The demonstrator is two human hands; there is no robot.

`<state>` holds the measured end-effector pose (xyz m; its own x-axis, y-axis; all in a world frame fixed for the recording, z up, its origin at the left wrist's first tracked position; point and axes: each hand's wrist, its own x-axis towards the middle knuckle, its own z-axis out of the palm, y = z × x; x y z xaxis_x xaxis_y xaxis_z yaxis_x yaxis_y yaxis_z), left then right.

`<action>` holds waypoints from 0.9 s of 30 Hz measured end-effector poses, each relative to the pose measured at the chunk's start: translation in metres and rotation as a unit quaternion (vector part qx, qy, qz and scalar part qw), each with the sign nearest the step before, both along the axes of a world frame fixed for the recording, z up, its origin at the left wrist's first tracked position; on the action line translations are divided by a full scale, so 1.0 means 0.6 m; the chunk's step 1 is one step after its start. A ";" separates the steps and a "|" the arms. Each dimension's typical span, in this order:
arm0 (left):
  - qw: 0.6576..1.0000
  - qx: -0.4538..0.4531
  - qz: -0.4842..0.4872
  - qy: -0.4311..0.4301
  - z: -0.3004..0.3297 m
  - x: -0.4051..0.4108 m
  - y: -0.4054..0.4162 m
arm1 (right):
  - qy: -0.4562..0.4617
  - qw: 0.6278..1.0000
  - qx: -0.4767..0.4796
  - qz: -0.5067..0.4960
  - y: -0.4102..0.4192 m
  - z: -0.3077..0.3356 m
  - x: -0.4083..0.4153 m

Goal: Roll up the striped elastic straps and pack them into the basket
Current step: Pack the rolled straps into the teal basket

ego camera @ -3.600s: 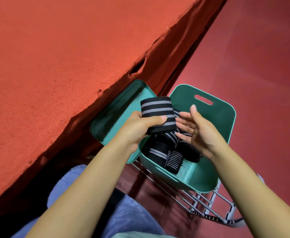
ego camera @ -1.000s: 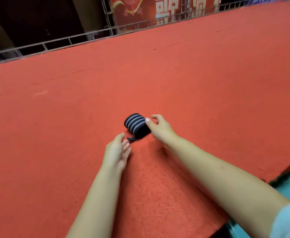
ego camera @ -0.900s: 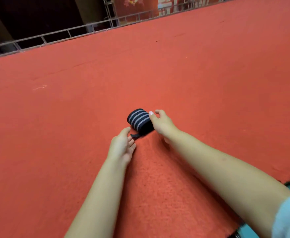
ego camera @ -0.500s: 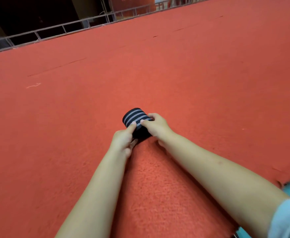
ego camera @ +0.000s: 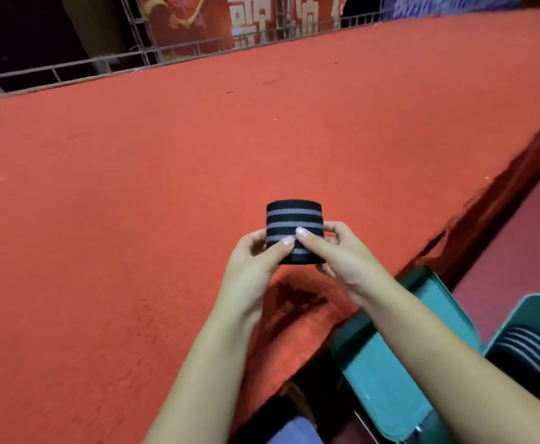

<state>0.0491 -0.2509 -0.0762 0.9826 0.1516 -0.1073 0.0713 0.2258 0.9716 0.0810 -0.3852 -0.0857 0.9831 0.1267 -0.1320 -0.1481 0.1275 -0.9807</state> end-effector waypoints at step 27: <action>0.928 0.081 -0.331 0.151 -0.145 -0.086 -0.399 | 0.280 0.801 0.034 -0.528 -0.572 -0.302 -0.150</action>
<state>-0.0024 -0.4905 -0.1634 0.7949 -0.4370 -0.4209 0.4163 -0.1117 0.9023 -0.0089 -0.7281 -0.2671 0.3359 -0.7109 -0.6178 -0.3374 0.5216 -0.7836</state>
